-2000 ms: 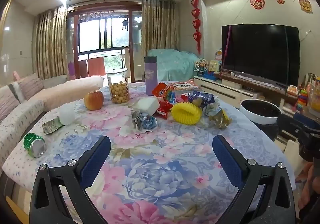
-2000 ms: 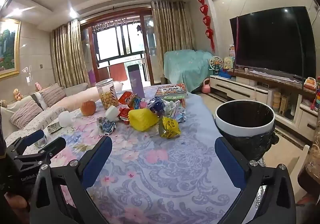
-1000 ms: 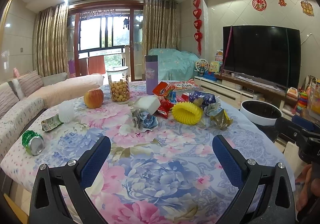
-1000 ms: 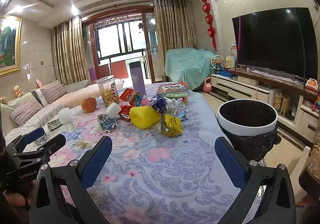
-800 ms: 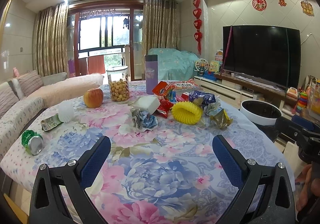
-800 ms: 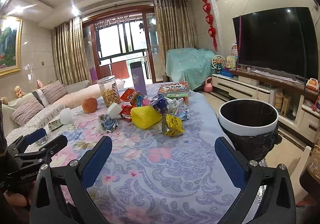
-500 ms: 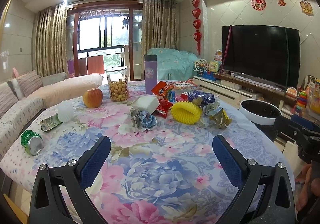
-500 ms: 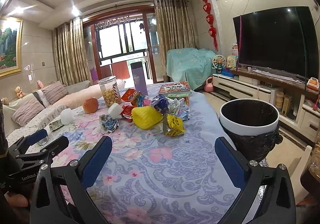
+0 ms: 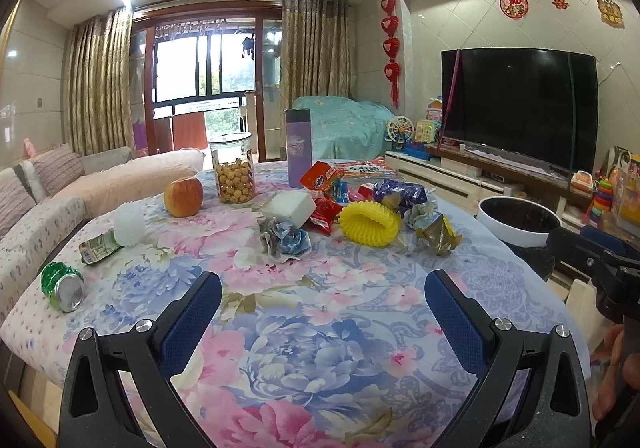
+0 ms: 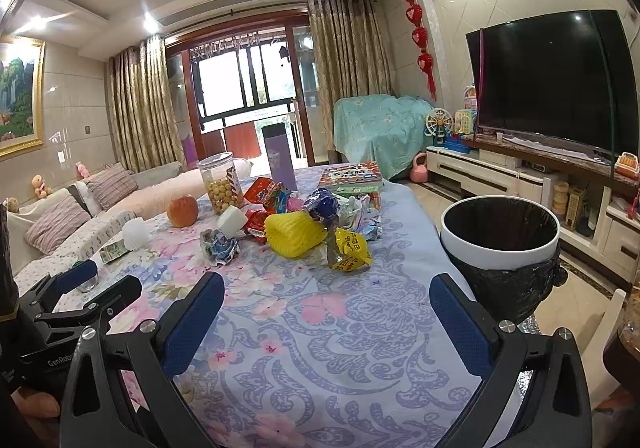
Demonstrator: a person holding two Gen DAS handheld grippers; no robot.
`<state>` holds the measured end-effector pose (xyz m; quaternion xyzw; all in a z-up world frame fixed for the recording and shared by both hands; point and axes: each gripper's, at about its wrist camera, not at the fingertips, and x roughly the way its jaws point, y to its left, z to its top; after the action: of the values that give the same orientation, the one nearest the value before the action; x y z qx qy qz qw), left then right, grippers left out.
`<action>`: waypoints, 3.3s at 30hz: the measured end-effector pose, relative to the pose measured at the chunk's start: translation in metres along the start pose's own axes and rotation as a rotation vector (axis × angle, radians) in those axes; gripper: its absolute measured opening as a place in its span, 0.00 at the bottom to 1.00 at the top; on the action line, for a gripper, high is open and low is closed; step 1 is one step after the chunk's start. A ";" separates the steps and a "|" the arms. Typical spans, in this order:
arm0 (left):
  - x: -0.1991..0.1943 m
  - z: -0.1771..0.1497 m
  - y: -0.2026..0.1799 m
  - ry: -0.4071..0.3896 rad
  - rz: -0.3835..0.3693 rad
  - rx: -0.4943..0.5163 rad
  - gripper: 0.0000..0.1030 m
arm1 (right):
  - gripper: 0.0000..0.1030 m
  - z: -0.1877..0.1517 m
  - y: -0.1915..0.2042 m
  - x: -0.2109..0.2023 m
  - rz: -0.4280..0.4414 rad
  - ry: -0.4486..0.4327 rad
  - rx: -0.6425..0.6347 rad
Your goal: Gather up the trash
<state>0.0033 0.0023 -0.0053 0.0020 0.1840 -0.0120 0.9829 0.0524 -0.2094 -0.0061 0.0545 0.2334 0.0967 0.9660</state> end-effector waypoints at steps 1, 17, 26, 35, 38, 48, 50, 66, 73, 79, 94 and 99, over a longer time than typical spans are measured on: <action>0.000 0.000 0.000 0.000 -0.001 -0.001 0.99 | 1.00 0.000 0.000 0.000 -0.001 -0.001 0.000; 0.002 -0.002 0.000 0.013 -0.005 0.002 0.99 | 1.00 -0.001 0.002 0.001 0.008 0.015 0.008; 0.013 -0.002 0.004 0.039 0.009 -0.010 0.99 | 1.00 -0.001 -0.003 0.010 0.011 0.044 0.014; 0.047 0.003 0.016 0.124 0.029 -0.042 0.99 | 1.00 0.003 -0.014 0.039 0.016 0.113 0.040; 0.062 0.006 0.019 0.149 0.039 -0.041 0.99 | 0.99 0.003 -0.018 0.057 0.025 0.157 0.057; 0.122 0.016 0.031 0.244 0.045 -0.069 0.96 | 0.89 0.001 -0.028 0.109 0.035 0.267 0.087; 0.138 0.021 0.033 0.268 0.044 -0.078 0.95 | 0.82 0.002 -0.032 0.118 0.039 0.291 0.103; 0.258 0.050 0.067 0.419 0.014 -0.222 0.90 | 0.50 0.016 -0.055 0.178 0.013 0.380 0.158; 0.290 0.046 0.075 0.495 -0.032 -0.280 0.34 | 0.26 0.014 -0.057 0.186 0.018 0.402 0.156; 0.271 0.049 0.067 0.455 -0.047 -0.238 0.08 | 0.13 0.015 -0.057 0.177 0.033 0.396 0.158; 0.195 0.040 0.011 0.451 -0.251 -0.187 0.07 | 0.13 0.013 -0.080 0.134 0.023 0.359 0.195; 0.187 0.048 -0.012 0.442 -0.315 -0.137 0.07 | 0.13 0.014 -0.094 0.123 0.005 0.346 0.213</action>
<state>0.1947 -0.0140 -0.0277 -0.0903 0.3924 -0.1515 0.9027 0.1818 -0.2753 -0.0620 0.1397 0.4047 0.0817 0.9000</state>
